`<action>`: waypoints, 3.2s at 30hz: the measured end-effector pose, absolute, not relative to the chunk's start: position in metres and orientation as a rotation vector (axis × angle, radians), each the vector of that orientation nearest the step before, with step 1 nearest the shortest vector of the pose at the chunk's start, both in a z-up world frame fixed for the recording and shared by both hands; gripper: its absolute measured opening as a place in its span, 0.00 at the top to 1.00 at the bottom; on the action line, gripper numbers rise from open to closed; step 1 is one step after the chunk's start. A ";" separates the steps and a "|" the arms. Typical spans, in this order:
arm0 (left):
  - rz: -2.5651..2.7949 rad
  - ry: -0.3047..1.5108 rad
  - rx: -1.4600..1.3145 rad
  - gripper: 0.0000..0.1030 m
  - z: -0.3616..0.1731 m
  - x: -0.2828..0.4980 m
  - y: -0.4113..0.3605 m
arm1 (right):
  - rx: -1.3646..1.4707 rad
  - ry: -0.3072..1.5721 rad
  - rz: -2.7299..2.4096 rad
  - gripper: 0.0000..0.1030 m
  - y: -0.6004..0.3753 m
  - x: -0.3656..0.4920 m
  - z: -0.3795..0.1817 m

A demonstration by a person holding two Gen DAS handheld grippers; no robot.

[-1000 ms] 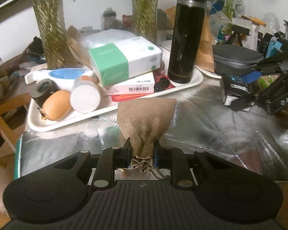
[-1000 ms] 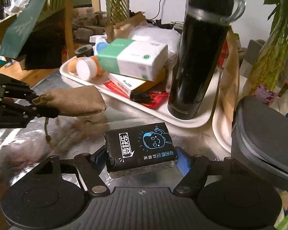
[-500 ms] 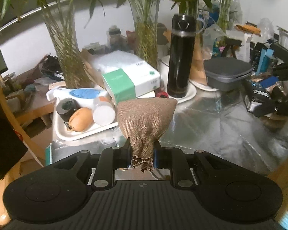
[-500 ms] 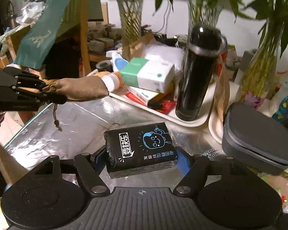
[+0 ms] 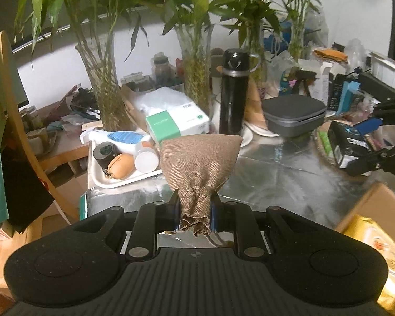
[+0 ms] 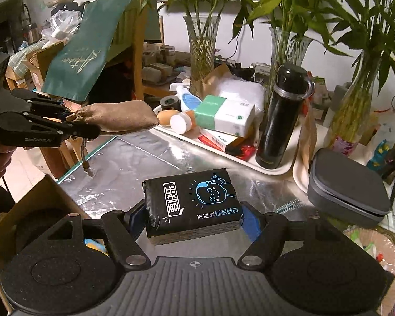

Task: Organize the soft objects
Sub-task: 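Carry the pouch into the box and open the left gripper while the right gripper carries the black pack, then lower the black tissue pack into the box and open the right gripper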

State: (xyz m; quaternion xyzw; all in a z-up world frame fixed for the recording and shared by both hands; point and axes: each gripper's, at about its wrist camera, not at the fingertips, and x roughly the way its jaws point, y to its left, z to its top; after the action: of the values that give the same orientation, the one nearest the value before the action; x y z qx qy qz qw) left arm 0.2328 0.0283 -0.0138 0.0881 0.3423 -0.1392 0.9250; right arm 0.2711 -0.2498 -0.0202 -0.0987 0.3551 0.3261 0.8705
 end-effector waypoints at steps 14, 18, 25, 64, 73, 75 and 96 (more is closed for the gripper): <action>-0.297 0.684 0.133 0.80 0.015 0.177 0.019 | -0.188 0.697 0.653 0.27 -0.266 0.222 0.008; -0.274 0.686 0.130 0.80 0.021 0.161 0.016 | -0.179 0.680 0.654 0.27 -0.272 0.208 0.017; -0.221 0.661 0.121 0.80 0.035 0.121 0.001 | -0.164 0.656 0.690 0.27 -0.275 0.180 0.022; -0.252 0.766 -0.053 0.33 0.005 0.047 0.016 | -0.157 0.663 0.777 0.27 -0.270 0.120 0.022; -0.243 0.753 -0.074 0.33 0.009 0.038 0.031 | -0.219 0.609 0.981 0.22 -0.212 0.123 0.025; -0.226 0.755 -0.075 0.33 0.009 0.037 0.035 | -0.266 0.619 0.998 0.06 -0.200 0.124 0.016; -0.133 0.720 -0.038 0.11 0.019 0.037 0.024 | -0.145 0.631 0.660 0.00 -0.239 0.098 0.009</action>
State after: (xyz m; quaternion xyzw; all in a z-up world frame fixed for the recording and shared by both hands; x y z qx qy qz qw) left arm 0.0369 0.0244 0.0186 -0.0186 0.3519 -0.0649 0.9336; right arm 0.0976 -0.2389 0.0091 -0.0701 0.3045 0.3184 0.8950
